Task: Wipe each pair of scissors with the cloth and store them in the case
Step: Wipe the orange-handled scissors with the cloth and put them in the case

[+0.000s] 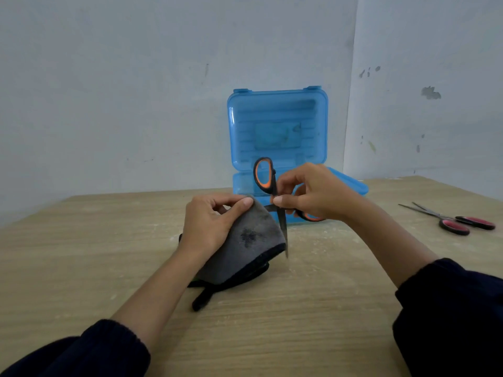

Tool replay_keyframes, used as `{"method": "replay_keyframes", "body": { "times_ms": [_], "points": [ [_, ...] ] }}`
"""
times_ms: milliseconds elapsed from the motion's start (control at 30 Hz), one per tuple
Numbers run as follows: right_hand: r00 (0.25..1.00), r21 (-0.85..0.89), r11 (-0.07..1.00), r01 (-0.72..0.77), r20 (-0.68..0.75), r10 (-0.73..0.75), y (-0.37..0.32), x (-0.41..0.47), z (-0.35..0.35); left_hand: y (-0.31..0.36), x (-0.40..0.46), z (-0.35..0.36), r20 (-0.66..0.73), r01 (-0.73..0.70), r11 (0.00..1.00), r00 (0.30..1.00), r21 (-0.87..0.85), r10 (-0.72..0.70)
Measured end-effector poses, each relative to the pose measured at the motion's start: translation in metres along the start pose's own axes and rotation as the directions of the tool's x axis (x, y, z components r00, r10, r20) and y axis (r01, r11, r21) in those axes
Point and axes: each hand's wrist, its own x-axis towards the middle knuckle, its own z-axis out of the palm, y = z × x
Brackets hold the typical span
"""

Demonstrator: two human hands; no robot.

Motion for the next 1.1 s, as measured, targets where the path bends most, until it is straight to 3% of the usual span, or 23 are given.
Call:
{"method": "replay_keyframes", "body": {
  "times_ms": [267,467,633,967,1100],
  "points": [
    [1.000,0.009,1.000,0.011,-0.017,-0.011,0.000,-0.001,-0.001,0.002,0.002,-0.013,0.166,-0.148,0.941,0.981,0.303,0.101],
    [1.000,0.003,1.000,0.025,0.007,-0.025,-0.003,0.000,0.009,0.005,-0.001,-0.005,0.136,-0.136,0.971,0.985,0.198,0.111],
    [0.995,-0.004,0.999,0.053,-0.086,-0.053,-0.010,0.001,0.016,0.008,-0.004,-0.001,0.107,-0.104,0.974,0.991,0.199,0.084],
    [0.996,0.066,0.997,0.037,-0.085,-0.031,-0.010,-0.002,0.007,0.007,0.000,-0.006,0.159,-0.090,0.967,0.986,0.240,0.052],
    [0.994,-0.027,0.998,0.056,-0.091,-0.058,-0.006,-0.001,0.003,0.006,0.000,-0.008,0.130,-0.093,0.970,0.989,0.223,0.065]
  ]
}}
